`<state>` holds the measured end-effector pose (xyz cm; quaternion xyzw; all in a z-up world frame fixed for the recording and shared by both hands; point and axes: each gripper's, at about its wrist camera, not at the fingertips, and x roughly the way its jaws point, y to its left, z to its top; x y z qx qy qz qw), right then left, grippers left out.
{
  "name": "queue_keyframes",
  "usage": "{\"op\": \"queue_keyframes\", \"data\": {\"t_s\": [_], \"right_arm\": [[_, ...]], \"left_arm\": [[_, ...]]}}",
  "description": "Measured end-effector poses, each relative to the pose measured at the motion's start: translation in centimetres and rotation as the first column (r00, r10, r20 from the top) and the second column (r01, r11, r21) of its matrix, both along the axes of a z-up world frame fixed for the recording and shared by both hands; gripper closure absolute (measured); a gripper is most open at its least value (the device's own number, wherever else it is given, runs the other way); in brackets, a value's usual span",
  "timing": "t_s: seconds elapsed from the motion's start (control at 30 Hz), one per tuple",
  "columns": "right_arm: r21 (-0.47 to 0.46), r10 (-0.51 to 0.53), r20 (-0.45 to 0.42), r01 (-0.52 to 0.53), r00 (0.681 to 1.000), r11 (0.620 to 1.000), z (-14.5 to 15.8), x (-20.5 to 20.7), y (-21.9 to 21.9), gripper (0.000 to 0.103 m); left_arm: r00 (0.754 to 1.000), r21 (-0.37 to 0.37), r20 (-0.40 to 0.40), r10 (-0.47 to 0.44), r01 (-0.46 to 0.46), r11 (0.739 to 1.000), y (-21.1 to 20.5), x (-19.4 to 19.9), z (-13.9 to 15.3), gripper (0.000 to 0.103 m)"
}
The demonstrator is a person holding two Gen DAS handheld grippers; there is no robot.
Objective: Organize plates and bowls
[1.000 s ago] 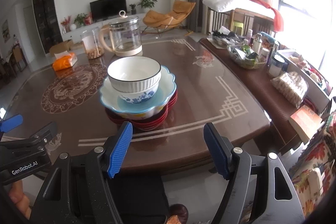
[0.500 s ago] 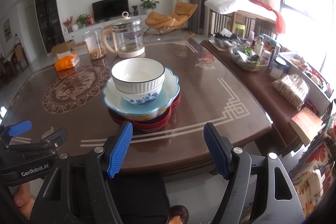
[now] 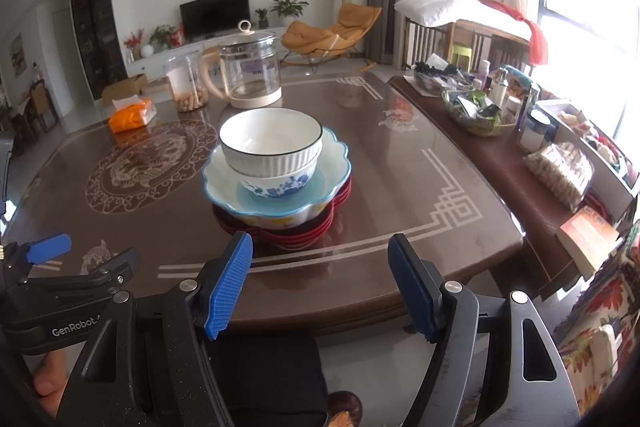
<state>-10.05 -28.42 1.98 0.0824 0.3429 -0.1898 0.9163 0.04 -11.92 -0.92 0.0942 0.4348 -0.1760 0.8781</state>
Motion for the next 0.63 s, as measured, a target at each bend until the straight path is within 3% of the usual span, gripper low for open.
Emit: {"op": "queue_keyframes", "data": {"t_s": [0.63], "right_arm": [[0.004,-0.015,0.003,0.015,1.0,1.0,-0.16,-0.35,-0.3,0.029]], "left_arm": [[1.0,-0.004,0.012,-0.026,0.026,1.0,-0.43,-0.61,0.13,0.002]]}}
